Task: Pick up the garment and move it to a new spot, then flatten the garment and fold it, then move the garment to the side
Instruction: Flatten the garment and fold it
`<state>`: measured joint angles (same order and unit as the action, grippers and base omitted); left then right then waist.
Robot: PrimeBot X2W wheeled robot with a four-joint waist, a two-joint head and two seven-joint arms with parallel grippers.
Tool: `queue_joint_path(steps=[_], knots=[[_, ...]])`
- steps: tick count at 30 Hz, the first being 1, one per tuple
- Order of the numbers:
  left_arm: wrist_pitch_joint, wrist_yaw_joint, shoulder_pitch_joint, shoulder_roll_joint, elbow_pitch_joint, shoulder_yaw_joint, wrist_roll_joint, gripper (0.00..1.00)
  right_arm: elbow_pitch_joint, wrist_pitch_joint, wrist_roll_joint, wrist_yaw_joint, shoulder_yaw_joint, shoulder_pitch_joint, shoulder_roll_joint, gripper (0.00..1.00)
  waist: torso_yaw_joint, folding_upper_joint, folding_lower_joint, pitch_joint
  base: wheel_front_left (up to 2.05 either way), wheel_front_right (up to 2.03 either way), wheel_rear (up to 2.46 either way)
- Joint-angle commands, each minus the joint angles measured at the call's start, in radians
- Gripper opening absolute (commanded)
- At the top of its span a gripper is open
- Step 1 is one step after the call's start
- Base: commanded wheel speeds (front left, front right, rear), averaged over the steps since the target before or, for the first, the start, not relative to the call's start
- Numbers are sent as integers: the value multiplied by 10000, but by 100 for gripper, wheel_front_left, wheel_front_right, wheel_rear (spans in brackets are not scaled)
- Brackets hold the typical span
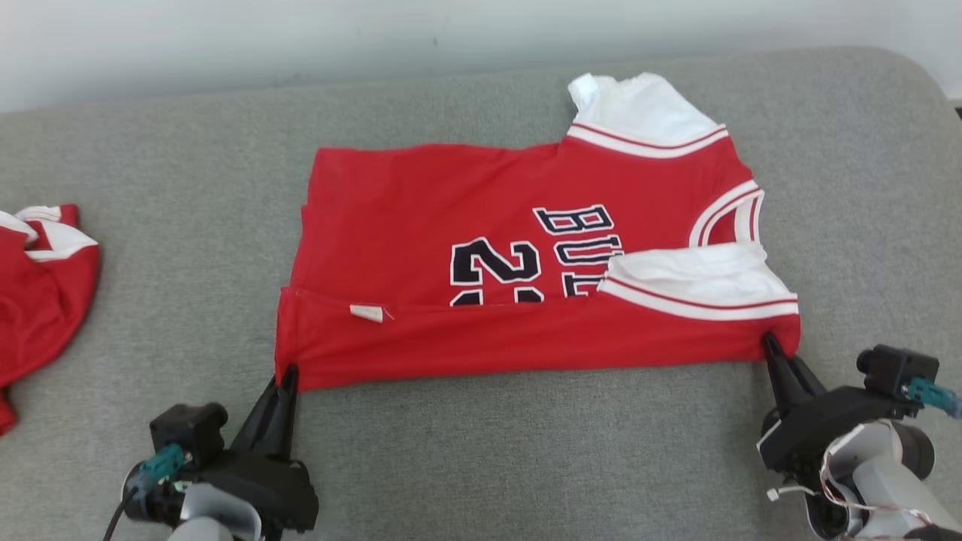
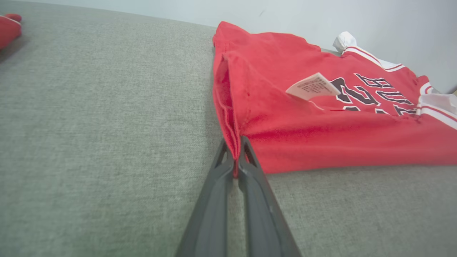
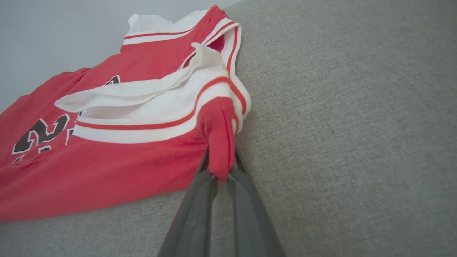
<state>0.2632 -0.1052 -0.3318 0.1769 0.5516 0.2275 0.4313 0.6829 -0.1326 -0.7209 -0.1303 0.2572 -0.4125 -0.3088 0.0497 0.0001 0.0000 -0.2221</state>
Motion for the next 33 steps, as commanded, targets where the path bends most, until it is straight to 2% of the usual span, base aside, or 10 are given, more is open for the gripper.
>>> queue_joint_path(steps=[1,12,16,21,22,23,24,25,33], knots=[[13,43,303,43,-75,-110,-14,0,-24,-51,-115,-5,-44,213,-81,0,-152,-1,0,290,0,0,0],[12,386,2231,-116,-1475,-529,-56,0,-1322,231,-154,-4,-308,2154,-199,0,-467,-1,0,1151,0,0,0],[-27,574,3042,-211,-1984,-453,-57,0,-2102,613,-8,-4,-782,3294,-161,0,-576,-1,0,1301,0,0,0],[-66,725,3551,-244,-2162,-404,1,0,-3079,1227,275,-4,-1455,4462,196,0,-549,-1,0,1328,0,0,0],[-64,770,3598,-275,-2178,-398,10,35,-3214,1332,383,-2,-1607,4583,272,0,-533,-1,0,1329,0,0,0],[-62,798,3624,-291,-2181,-391,12,100,-3353,1424,507,-4,-1738,4668,368,25,-517,-1,0,1328,0,0,0],[-61,788,3620,-320,-2183,-388,47,100,-3502,1467,620,-4,-1854,4718,492,89,-500,-1,0,1328,0,0,0],[-56,807,3605,-341,-2200,-394,67,100,-3647,1549,733,-4,-1975,4751,633,100,-485,-1,0,1328,0,0,0],[13,1009,3213,-316,-2792,-755,-225,100,-4952,1426,2036,-4,-2630,4526,1090,100,-405,-1,0,1435,0,0,0]])
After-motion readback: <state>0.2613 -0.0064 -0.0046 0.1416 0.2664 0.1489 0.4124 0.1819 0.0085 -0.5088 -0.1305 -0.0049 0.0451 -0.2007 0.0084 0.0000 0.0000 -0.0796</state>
